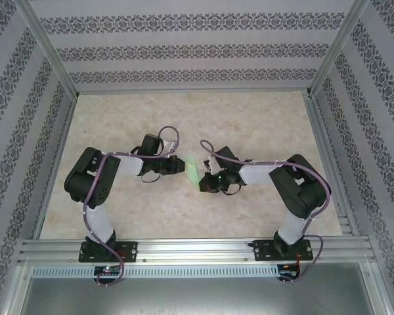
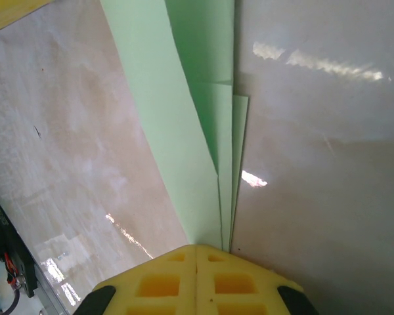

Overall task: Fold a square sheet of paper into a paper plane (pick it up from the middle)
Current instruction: Fold the wing for the fifth time at the center of the table.

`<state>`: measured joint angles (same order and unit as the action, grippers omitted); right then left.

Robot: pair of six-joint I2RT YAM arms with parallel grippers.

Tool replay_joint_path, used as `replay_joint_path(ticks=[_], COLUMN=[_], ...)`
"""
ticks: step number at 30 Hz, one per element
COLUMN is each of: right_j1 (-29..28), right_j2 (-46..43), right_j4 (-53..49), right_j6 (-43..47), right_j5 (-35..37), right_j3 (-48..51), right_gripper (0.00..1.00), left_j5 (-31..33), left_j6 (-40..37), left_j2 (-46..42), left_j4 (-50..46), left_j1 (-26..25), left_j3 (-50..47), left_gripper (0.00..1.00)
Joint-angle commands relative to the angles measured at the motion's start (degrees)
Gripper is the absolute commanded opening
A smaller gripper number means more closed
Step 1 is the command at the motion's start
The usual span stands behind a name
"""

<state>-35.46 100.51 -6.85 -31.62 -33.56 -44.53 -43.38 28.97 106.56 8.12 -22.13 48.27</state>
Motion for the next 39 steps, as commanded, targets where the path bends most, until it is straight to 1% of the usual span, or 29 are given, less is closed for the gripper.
replay_joint_path(ticks=[1, 12, 17, 22, 27, 31, 35, 39], right_j1=[0.2, 0.2, 0.4, 0.5, 0.5, 0.5, 0.5, 1.1], right_j2=[4.2, 4.3, 4.1, 3.3, 2.7, 2.3, 1.7, -0.4], right_j4=[-5.8, -5.6, -5.8, -5.8, -6.3, -6.4, -7.1, -7.8], right_j6=[-0.1, 0.0, 0.2, 0.2, 0.4, 0.4, 0.6, 1.0], right_j5=[6.7, 6.7, 7.0, 7.1, 7.4, 7.8, 8.5, 9.1], right_j3=[1.9, 2.7, 3.2, 3.2, 3.5, 4.9, 6.5, 7.6], right_gripper=[0.03, 0.03, 0.03, 0.03, 0.03, 0.03, 0.03, 0.03], left_j5=[0.8, 4.3, 6.8, 9.7, 14.6, 16.9, 20.6, 23.9], left_j6=[-0.2, 0.5, 1.2, 1.2, 0.7, -0.4, -0.9, -1.1], left_j2=[1.4, 2.8, 3.0, 3.6, 3.8, 4.8, 5.7, 6.4], left_j4=[2.3, 1.5, 0.3, -3.8, -9.5, -13.1, -17.5, -21.3], left_j1=[0.4, 0.4, 0.4, 0.2, -0.2, -0.9, -1.4, -1.6], left_j3=[1.6, 2.1, 2.2, 3.8, 5.8, 7.9, 10.2, 12.0], left_gripper=[0.13, 0.13, 0.13, 0.12, 0.11, 0.11, 0.09, 0.08])
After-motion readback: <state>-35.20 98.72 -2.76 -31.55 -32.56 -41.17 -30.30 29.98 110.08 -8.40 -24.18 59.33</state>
